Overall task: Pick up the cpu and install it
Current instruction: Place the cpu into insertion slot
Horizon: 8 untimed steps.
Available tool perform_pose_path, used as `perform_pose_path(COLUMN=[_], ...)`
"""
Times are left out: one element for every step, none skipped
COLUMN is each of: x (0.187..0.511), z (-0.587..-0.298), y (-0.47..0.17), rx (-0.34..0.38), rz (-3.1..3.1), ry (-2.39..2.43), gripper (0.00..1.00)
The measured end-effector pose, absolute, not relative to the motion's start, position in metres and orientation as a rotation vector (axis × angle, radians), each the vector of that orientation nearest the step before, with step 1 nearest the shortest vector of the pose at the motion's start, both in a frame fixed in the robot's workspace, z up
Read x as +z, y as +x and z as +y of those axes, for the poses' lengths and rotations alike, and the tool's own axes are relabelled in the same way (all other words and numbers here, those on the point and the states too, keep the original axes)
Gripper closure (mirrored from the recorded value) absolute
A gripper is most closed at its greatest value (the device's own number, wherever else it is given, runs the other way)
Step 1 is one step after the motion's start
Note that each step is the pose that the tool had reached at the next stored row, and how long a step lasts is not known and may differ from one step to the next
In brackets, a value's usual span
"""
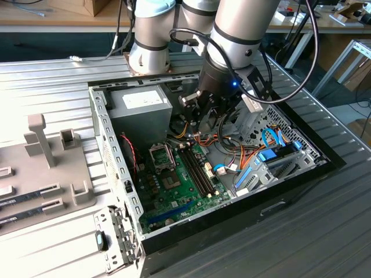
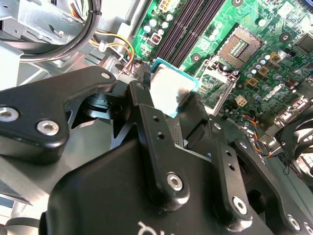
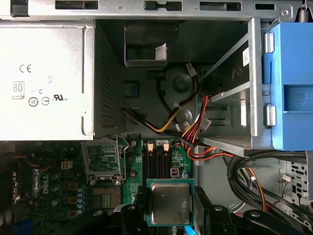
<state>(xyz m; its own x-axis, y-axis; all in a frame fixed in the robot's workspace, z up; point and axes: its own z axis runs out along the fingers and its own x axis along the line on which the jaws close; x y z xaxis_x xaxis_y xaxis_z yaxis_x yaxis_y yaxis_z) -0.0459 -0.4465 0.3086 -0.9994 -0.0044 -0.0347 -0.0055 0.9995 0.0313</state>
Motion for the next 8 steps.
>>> perform_pose_path(x=[0.3081,0.3076,0.3075,0.3075,0.3075,0.3075,0.3074,0.3074], z=[-0.4465,-0.4465,-0.4465,-0.4465,-0.4465,-0.4464,-0.4465,-0.4465], y=[-0.0472,-0.0481,-0.0482,-0.0482,-0.0482,-0.0483,-0.0483,-0.0484], rx=[0.049,0.049,0.049,0.049,0.049,0.049,0.049,0.049], rz=[3.107,3.107,3.107,3.107,3.107,3.107,3.107,3.107], ry=[-0.008,-0.008,-0.008,-0.008,-0.008,-0.008,-0.008,-0.008], gripper=[0.53,0.53,0.53,0.53,0.53,0.53,0.53,0.53])
